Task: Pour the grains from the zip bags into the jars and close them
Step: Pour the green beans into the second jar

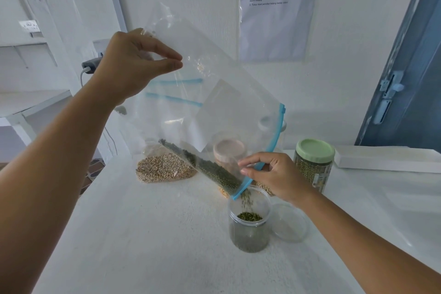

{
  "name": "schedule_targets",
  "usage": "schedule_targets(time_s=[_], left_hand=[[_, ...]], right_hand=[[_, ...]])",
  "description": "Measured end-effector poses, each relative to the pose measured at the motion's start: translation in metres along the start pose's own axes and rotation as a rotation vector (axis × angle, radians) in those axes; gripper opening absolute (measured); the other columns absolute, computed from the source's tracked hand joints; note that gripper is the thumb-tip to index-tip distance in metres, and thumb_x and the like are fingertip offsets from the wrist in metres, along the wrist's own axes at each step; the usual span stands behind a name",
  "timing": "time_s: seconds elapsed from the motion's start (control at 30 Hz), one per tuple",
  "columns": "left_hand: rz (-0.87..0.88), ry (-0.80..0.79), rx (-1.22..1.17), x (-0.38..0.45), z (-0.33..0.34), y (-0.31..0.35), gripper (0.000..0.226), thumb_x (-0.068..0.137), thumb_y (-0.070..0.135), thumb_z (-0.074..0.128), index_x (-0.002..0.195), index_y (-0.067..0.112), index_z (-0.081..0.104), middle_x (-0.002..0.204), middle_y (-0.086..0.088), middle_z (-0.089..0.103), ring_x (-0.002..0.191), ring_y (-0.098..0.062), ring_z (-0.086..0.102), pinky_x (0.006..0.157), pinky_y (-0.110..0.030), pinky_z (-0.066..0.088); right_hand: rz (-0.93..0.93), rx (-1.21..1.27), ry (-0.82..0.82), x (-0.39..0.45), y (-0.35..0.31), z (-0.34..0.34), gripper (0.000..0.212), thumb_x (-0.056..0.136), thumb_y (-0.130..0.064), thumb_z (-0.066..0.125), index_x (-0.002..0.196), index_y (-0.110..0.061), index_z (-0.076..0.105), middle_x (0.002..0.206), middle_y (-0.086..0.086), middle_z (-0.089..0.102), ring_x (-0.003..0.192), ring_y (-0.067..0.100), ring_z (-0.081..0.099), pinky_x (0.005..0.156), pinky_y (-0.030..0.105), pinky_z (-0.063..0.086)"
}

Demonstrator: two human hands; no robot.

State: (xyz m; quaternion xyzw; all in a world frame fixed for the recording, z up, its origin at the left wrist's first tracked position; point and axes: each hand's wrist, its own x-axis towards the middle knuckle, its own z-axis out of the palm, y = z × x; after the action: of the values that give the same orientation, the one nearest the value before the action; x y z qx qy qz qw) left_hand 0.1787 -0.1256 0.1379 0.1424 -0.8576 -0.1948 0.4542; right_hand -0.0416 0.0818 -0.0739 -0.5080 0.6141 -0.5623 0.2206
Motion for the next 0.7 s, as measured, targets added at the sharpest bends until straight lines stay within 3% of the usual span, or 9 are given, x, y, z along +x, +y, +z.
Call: schedule_targets(time_s=[0.13, 0.3, 0.43, 0.7], left_hand=[[-0.008, -0.012, 0.003, -0.0023, 0.0017, -0.0007, 0.026, 0.079, 0.030, 0.088, 0.102, 0.019, 0.081, 0.096, 0.007, 0.066, 0.085, 0.000, 0.062, 0.082, -0.010, 0.048], [-0.010, -0.028, 0.046, -0.0027, 0.0006, -0.0027, 0.033, 0.072, 0.033, 0.093, 0.102, 0.025, 0.081, 0.096, 0.008, 0.064, 0.069, -0.005, 0.057, 0.072, -0.009, 0.044], [0.009, -0.042, 0.100, -0.0018, -0.0029, -0.0047, 0.035, 0.071, 0.036, 0.092, 0.103, 0.028, 0.081, 0.102, 0.004, 0.066, 0.073, -0.010, 0.058, 0.075, -0.011, 0.046], [0.051, -0.058, 0.135, -0.0032, -0.0047, -0.0041, 0.032, 0.074, 0.037, 0.089, 0.104, 0.032, 0.078, 0.109, 0.001, 0.067, 0.078, -0.018, 0.061, 0.084, -0.024, 0.050]], right_hand=[[0.006, 0.004, 0.000, -0.0017, -0.0001, -0.0003, 0.017, 0.089, -0.007, 0.081, 0.101, -0.018, 0.083, 0.096, -0.003, 0.080, 0.090, 0.012, 0.075, 0.081, 0.021, 0.059], [0.014, 0.027, 0.000, -0.0006, 0.0008, 0.0014, 0.018, 0.088, -0.008, 0.082, 0.101, -0.019, 0.083, 0.098, 0.000, 0.080, 0.096, 0.018, 0.075, 0.088, 0.029, 0.062], [0.017, 0.019, -0.008, 0.0000, 0.0004, 0.0016, 0.018, 0.087, -0.007, 0.082, 0.102, -0.018, 0.083, 0.097, 0.001, 0.080, 0.094, 0.015, 0.076, 0.087, 0.026, 0.061], [0.022, 0.033, -0.017, 0.0002, 0.0010, 0.0027, 0.020, 0.087, -0.006, 0.083, 0.101, -0.019, 0.083, 0.099, 0.002, 0.080, 0.097, 0.018, 0.076, 0.091, 0.035, 0.062]])
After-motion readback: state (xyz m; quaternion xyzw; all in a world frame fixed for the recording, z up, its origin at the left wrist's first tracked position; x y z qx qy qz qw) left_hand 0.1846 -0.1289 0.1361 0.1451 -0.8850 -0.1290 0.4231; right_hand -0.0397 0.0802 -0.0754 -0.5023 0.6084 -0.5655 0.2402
